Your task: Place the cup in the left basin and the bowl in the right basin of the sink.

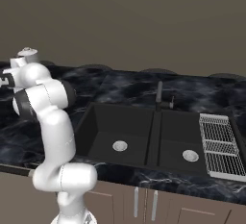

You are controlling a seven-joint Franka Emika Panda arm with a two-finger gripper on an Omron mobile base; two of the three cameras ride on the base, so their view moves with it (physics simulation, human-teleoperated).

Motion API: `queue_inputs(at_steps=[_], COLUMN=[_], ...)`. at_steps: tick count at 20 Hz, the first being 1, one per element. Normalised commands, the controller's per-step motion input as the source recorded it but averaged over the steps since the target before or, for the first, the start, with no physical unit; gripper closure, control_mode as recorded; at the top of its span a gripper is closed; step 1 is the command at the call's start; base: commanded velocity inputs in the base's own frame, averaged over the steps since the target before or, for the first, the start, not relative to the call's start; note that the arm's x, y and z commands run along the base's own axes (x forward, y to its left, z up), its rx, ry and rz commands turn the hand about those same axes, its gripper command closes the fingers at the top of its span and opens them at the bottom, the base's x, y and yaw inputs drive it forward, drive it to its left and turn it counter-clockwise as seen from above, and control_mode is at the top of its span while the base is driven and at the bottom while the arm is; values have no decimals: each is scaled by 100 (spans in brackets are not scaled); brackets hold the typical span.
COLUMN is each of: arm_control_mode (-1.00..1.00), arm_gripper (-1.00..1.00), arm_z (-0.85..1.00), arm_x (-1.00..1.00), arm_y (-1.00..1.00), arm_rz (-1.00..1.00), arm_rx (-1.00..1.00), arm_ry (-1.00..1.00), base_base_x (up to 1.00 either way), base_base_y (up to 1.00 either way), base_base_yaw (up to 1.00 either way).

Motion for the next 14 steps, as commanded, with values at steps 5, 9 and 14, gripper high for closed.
queue_inputs(at_steps=[5, 9, 14], arm_control_mode=[-100, -100, -100], arm_gripper=[-100, -100, -100], arm_z=[-7, -2, -16], arm_x=[26, 23, 2], arm_y=[16, 19, 18], arm_rz=[-8, -8, -5], arm_rx=[-1, 0, 0], arm_ry=[0, 0, 0], base_base_x=[0, 0, 0], base_base_y=[0, 0, 0], base_base_yaw=[0, 0, 0])
